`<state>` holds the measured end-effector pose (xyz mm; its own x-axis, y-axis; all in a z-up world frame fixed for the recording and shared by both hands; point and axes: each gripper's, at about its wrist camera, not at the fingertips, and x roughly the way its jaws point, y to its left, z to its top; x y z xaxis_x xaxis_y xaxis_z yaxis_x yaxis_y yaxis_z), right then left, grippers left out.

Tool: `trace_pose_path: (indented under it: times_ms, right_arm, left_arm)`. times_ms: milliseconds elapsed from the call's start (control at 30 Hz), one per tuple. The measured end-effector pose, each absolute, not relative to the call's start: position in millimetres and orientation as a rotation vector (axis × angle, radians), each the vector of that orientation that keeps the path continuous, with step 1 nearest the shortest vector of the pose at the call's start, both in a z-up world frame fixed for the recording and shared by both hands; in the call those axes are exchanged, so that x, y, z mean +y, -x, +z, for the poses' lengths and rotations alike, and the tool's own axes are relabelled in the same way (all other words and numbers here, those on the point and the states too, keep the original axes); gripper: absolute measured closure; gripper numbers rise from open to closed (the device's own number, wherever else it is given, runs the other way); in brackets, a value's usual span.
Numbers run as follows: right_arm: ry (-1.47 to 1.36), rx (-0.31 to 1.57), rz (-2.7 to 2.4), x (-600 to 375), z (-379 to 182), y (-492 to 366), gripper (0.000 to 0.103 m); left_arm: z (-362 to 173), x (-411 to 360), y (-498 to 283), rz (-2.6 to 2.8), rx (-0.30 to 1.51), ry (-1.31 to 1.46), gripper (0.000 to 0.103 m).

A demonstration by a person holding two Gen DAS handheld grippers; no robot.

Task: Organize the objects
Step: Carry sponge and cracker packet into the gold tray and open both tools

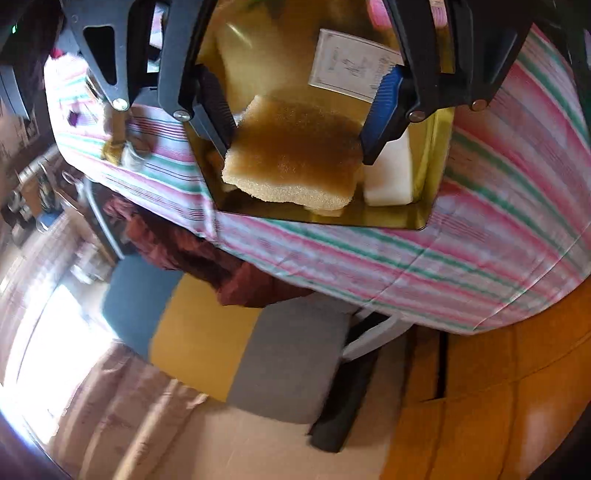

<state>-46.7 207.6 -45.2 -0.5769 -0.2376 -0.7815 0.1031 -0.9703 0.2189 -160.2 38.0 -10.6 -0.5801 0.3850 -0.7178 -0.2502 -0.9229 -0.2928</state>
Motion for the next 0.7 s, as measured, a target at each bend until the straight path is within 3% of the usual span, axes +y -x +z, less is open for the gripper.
trace_pose_path:
  times_ms: [100,300,700]
  right_arm:
    - [-1.303,-0.237,-2.597,198,-46,47,0.040]
    - [-1.340,-0.204,-2.588,189,-55,39,0.035]
    - [-1.263,-0.140,-2.783,190,-41,15,0.007]
  left_arm:
    - [-16,34,159,2.498,-0.246,1.210,0.030]
    - [-20,29,152,2.510,-0.254,1.215,0.029]
    - [12,35,79,2.657,-0.070,1.007,0.029]
